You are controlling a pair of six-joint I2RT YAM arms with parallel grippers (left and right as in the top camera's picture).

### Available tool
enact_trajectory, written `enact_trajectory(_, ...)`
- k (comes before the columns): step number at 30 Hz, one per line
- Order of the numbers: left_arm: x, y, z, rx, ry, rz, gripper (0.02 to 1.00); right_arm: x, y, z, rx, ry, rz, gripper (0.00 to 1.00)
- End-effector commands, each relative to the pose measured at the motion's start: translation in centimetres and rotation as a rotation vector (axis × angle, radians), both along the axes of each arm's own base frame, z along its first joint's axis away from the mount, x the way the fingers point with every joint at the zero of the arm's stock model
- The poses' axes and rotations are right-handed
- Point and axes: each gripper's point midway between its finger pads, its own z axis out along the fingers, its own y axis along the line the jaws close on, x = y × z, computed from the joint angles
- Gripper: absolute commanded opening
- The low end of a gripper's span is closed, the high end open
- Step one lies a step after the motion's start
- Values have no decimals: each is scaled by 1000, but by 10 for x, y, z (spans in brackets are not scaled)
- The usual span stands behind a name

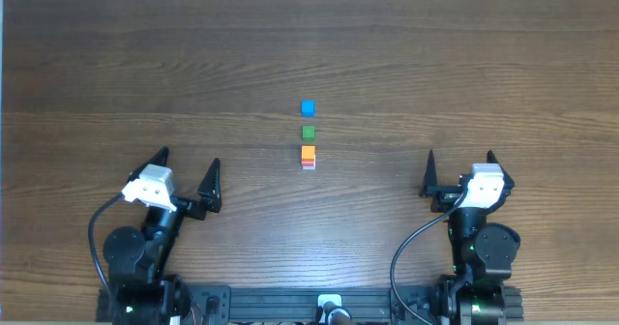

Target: Stack Cubes

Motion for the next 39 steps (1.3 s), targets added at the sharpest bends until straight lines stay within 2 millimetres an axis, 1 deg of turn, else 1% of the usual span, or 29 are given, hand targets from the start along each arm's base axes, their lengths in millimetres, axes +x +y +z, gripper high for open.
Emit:
enact_trajectory(1, -1, -3, 0, 14, -14, -18, 1000, 0, 2, -1, 0, 0, 9, 993)
enact_trajectory(17, -1, -3, -1, 14, -12, -18, 998, 0, 2, -1, -1, -2, 9, 993)
enact_trajectory(19, -1, -3, -1, 14, -12, -18, 998, 1, 2, 15, 10, -66, 9, 991)
enact_trajectory(20, -1, -3, -1, 14, -12, -18, 996, 1, 3, 18, 28, -82, 17, 993)
enact_trajectory(23, -1, -3, -1, 14, -12, -18, 996, -1, 18, 40, 32, -155, 103, 993)
enact_trajectory(25, -1, -3, -1, 14, -12, -18, 998, -4, 20, 54, 50, -175, 116, 991)
enact_trajectory(28, -1, -3, -1, 14, -12, -18, 998, -10, 20, 81, 50, -189, 116, 991)
enact_trajectory(30, -1, -3, -1, 14, -12, -18, 998, -13, 20, 103, 49, -191, 115, 991)
enact_trajectory(33, -1, -3, -1, 14, -12, -18, 998, -12, 21, 135, 44, -159, 119, 991)
enact_trajectory(35, -1, -3, -1, 14, -12, -18, 998, -6, 23, 153, 41, -104, 131, 993)
enact_trajectory(37, -1, -3, -1, 14, -12, -18, 998, 3, 24, 168, 49, -37, 140, 991)
enact_trajectory(38, -1, -3, -1, 14, -12, -18, 998, 14, 25, 178, 61, 42, 145, 993)
enact_trajectory(39, -1, -3, -1, 14, -12, -18, 998, 21, 26, 180, 66, 85, 148, 991)
